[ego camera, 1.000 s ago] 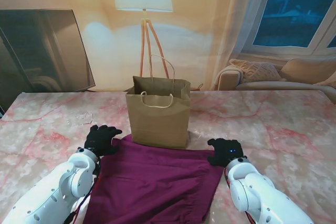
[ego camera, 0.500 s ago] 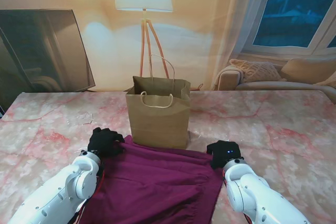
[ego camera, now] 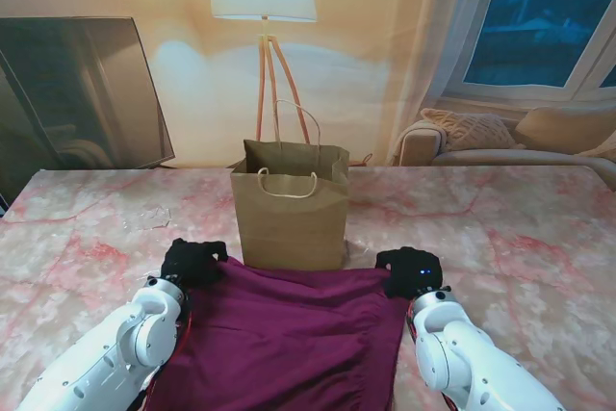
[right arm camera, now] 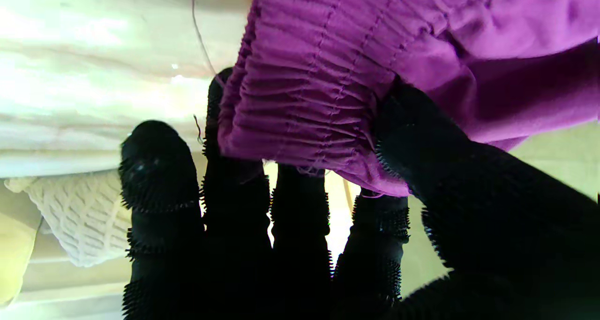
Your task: Fold the socks and the shorts into the kraft paper bag
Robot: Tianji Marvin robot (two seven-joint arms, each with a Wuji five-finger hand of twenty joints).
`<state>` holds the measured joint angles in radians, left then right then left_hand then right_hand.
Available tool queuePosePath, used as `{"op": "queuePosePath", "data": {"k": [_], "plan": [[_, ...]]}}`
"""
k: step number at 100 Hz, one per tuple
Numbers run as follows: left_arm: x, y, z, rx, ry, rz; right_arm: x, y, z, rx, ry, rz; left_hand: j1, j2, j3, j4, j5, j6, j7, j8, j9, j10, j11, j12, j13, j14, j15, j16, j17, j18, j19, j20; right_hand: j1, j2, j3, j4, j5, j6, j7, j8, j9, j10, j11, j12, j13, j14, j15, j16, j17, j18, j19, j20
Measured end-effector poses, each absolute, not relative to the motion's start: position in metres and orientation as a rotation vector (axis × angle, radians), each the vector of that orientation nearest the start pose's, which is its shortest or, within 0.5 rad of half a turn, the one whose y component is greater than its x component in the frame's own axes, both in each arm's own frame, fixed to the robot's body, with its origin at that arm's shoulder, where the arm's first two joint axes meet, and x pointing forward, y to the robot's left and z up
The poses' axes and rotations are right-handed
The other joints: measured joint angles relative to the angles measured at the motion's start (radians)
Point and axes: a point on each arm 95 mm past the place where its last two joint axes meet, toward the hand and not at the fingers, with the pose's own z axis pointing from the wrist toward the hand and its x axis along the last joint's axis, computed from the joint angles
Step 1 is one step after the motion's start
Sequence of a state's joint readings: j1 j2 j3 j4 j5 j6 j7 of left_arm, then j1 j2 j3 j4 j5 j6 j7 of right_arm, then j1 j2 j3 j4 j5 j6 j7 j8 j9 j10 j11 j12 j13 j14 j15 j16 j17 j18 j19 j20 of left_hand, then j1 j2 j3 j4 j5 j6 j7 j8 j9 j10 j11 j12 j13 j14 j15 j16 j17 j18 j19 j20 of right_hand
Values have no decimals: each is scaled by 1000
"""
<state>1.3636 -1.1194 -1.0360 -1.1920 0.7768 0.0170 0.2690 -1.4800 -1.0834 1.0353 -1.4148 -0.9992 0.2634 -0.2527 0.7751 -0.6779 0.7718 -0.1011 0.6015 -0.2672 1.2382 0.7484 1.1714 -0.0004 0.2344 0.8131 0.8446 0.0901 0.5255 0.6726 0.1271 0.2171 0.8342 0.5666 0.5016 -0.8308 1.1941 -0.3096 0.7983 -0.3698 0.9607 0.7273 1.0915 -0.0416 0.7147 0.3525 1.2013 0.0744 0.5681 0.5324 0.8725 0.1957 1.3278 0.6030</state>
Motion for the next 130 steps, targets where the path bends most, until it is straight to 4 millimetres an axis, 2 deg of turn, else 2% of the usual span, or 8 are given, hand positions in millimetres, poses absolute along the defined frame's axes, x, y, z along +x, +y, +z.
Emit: {"op": "queuePosePath", "data": {"k": [7,13,18,22,33,42,101,130], "plan": [[438,25,-392,-1400,1339,-1452,408,-6,-368,1152,1330,1286,0,0,0,0,-25,2,-15,74,0,0,0,51,0,0,1,24,0,0,3,0,32,-44,20,-7,2,-4,15,0,44,-15,64,22,48,-11,112,61,50,-2,49,-12],[438,25,-391,-1401,1335,-1456,409,-6,-366,1140,1333,1296,1,0,0,0,-25,-1,-122,110,0,0,4,69,-1,0,1,37,0,0,3,0,47,-61,20,-8,12,-16,15,-11,54,-18,81,50,48,-11,152,96,50,-5,50,-21],[437,25,-391,-1399,1329,-1459,408,-6,-364,1137,1338,1303,1,4,0,0,-11,47,-306,-3,0,0,6,74,-1,0,1,37,0,-1,3,0,59,-73,20,-8,52,-18,15,-47,74,-19,76,51,48,-11,153,111,50,-8,50,-22],[437,26,-389,-1396,1324,-1461,408,-7,-362,1132,1334,1311,2,15,0,0,46,62,-385,-108,0,0,7,76,-1,0,1,37,-1,-2,2,0,70,-85,19,-8,80,-18,15,-129,96,-18,56,60,55,-10,156,131,50,-8,50,-23],[434,27,-383,-1368,1300,-1482,406,-8,-356,1103,1297,1340,22,26,0,0,216,20,-363,-335,28,0,10,76,-1,0,1,36,-6,-2,-2,0,70,-110,19,-8,136,-11,16,-335,127,-13,17,61,58,-10,166,144,60,-9,50,-33],[432,28,-377,-1296,1222,-1526,405,-11,-348,1071,1262,1361,21,24,0,0,236,17,-356,-396,41,0,11,62,-2,2,1,33,-10,0,3,0,72,-123,19,-9,160,-7,25,-402,149,-9,-9,61,62,-9,167,144,62,-9,50,-34],[410,19,-315,-1150,975,-1694,404,-25,-279,861,1111,1458,20,26,-1,-10,236,25,-345,-416,39,0,19,26,-65,20,2,21,-26,12,8,11,81,-124,18,-9,162,-5,26,-406,148,-9,-19,61,55,-9,156,144,6,-9,30,-32],[399,22,-302,-1046,927,-1722,392,-24,-271,695,1093,1538,19,13,-20,-10,264,19,-346,-419,16,0,48,78,-94,21,2,15,-42,13,-2,11,81,-124,17,-9,162,-5,27,-406,105,-35,0,140,11,-12,150,193,-44,-21,-7,19]]}}
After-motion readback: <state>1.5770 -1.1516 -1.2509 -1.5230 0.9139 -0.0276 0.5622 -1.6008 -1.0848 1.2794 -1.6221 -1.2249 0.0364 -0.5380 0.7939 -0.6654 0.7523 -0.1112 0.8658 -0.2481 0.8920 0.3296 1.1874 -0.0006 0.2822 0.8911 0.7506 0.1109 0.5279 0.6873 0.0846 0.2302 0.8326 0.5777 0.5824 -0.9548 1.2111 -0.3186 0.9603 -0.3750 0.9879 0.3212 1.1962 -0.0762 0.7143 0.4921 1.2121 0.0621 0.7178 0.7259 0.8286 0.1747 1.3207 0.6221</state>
